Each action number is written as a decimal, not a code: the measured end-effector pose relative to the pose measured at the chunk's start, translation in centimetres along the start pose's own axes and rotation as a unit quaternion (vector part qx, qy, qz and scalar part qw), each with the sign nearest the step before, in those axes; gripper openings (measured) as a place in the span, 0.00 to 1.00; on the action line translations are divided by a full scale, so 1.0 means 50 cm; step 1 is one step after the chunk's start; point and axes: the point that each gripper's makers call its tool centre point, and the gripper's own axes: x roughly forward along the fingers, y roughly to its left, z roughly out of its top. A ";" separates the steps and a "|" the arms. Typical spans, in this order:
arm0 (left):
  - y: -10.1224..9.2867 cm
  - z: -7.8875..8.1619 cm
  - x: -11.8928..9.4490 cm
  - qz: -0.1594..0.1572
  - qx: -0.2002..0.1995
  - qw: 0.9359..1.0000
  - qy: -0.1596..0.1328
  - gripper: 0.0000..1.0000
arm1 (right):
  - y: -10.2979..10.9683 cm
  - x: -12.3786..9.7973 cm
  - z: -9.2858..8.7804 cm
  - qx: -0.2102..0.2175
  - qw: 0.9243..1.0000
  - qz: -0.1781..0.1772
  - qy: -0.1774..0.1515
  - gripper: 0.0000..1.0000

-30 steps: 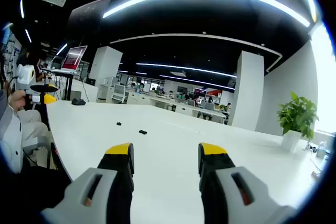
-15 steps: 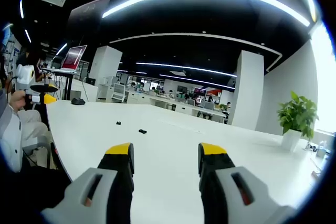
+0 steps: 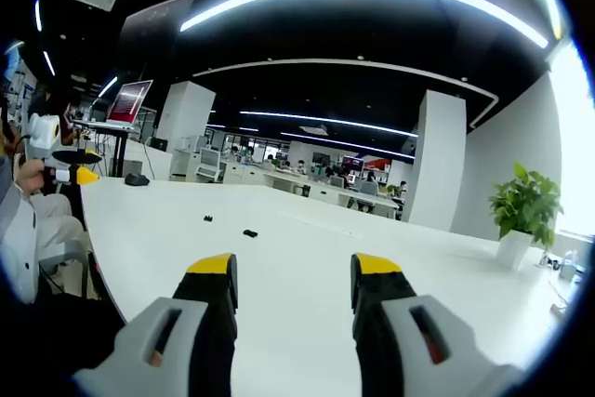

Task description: Snap the two parts of the plastic buckle together until the buckle closes and remains connected.

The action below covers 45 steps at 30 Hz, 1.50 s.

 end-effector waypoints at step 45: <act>0.012 -0.015 0.008 0.008 -0.008 1.000 0.009 0.53 | -0.006 0.017 -0.020 0.007 1.000 0.006 0.013 0.48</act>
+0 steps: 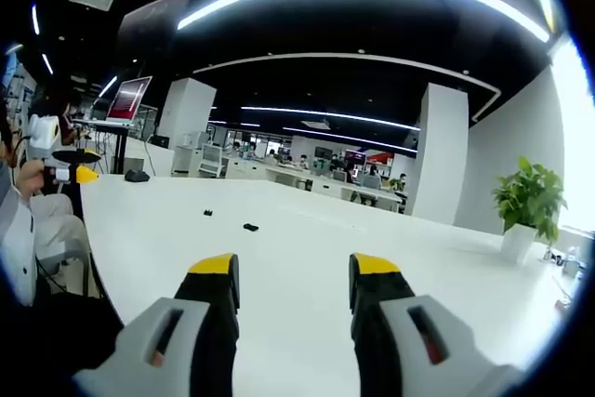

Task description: Snap the two parts of the plastic buckle together until the buckle closes and remains connected.

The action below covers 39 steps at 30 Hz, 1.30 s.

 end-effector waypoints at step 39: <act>0.004 -0.002 0.019 -0.009 -0.015 1.000 0.003 0.53 | 0.016 0.042 -0.017 0.016 0.999 0.037 0.006 0.46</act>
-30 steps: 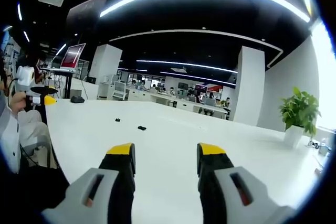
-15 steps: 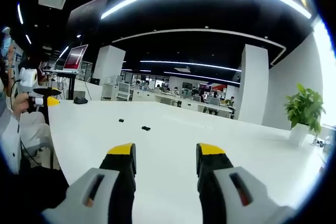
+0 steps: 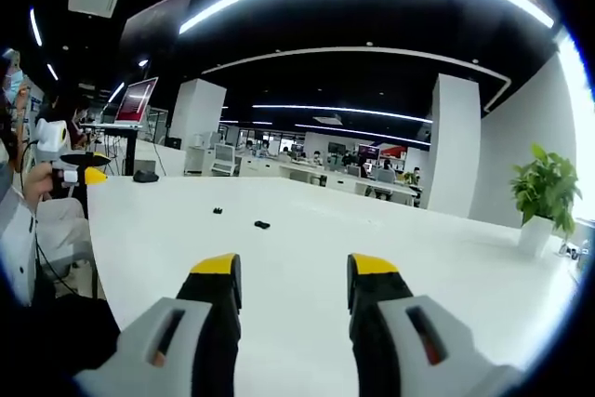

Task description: Snap the two parts of the plastic buckle together until the buckle closes and remains connected.

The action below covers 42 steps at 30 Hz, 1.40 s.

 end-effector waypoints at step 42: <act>0.022 -0.028 0.025 0.003 -0.021 1.000 0.012 0.52 | -0.012 0.034 -0.057 0.035 0.999 0.011 0.018 0.43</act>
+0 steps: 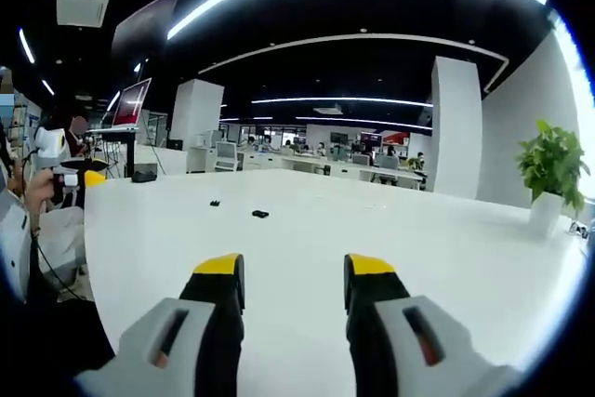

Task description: Snap the two parts of the plastic buckle together until the buckle closes and remains connected.

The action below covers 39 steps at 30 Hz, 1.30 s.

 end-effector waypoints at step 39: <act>0.005 0.015 0.038 -0.019 0.005 1.000 0.007 0.50 | 0.001 0.037 0.008 -0.002 1.000 0.013 0.000 0.39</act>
